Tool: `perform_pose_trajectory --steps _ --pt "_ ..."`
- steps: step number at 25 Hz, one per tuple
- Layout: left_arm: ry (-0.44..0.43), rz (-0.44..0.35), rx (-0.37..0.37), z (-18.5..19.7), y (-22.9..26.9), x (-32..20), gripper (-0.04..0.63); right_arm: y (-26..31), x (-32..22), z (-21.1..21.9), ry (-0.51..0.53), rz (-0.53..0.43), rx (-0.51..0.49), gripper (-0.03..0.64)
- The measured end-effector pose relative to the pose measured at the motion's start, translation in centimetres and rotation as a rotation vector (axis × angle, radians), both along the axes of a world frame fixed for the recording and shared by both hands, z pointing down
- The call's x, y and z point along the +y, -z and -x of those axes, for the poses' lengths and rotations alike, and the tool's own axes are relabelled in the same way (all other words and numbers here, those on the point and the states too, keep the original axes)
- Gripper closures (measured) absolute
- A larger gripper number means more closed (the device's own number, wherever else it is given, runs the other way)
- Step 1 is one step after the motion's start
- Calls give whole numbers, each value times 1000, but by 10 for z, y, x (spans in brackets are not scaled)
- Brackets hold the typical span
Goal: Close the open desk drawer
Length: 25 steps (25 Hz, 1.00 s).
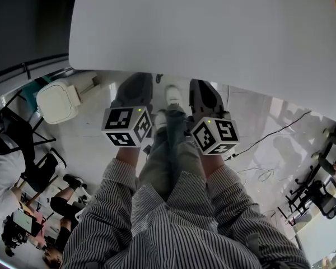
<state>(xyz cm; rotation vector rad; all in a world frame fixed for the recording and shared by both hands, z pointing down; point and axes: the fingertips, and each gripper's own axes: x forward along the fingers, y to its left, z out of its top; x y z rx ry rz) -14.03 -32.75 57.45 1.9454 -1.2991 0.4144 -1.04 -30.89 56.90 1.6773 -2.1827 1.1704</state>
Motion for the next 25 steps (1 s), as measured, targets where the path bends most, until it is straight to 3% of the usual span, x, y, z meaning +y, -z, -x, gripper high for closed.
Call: perform_pose_trajectory --steps 25 --pt "-17 -56 7 0 2 -37 583 -1 -38 2 -6 -50 -24 600"
